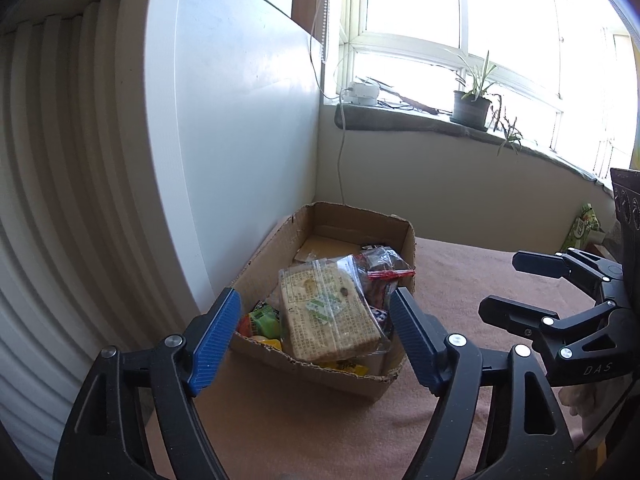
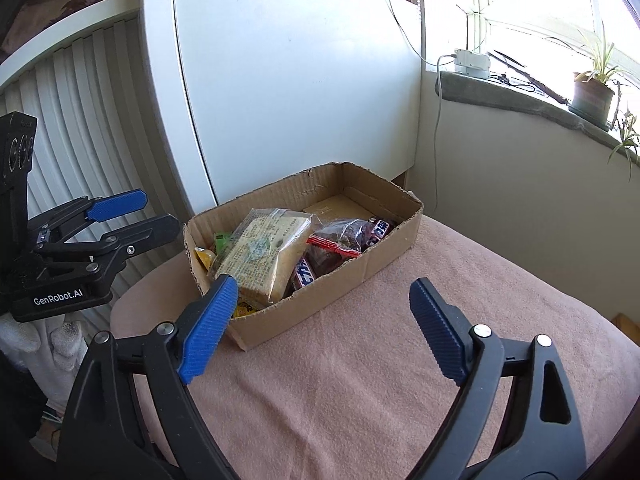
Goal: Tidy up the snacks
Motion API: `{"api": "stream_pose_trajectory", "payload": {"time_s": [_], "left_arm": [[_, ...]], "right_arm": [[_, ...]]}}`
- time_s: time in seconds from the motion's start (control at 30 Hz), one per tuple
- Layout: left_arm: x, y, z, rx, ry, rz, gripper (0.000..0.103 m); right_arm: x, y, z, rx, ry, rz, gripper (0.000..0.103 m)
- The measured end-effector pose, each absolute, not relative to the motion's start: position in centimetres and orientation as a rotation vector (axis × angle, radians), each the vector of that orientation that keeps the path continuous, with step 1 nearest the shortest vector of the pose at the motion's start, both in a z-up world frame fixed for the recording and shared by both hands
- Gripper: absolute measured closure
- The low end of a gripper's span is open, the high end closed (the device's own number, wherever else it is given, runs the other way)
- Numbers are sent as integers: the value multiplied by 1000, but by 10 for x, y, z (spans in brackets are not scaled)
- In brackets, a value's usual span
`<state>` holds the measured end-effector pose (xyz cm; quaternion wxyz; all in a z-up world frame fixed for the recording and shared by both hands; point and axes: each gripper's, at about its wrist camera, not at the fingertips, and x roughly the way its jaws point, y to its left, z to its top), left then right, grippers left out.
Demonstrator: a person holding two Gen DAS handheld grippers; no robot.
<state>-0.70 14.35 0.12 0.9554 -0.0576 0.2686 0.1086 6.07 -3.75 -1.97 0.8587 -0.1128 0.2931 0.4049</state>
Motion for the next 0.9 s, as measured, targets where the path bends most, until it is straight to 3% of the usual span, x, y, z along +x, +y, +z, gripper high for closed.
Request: {"api": "stream_pose_trajectory", "payload": {"time_s": [0.9], "left_arm": [[-20, 134, -2, -108, 544, 253, 23]], "right_arm": [[51, -64, -24, -205, 626, 775, 8]]}}
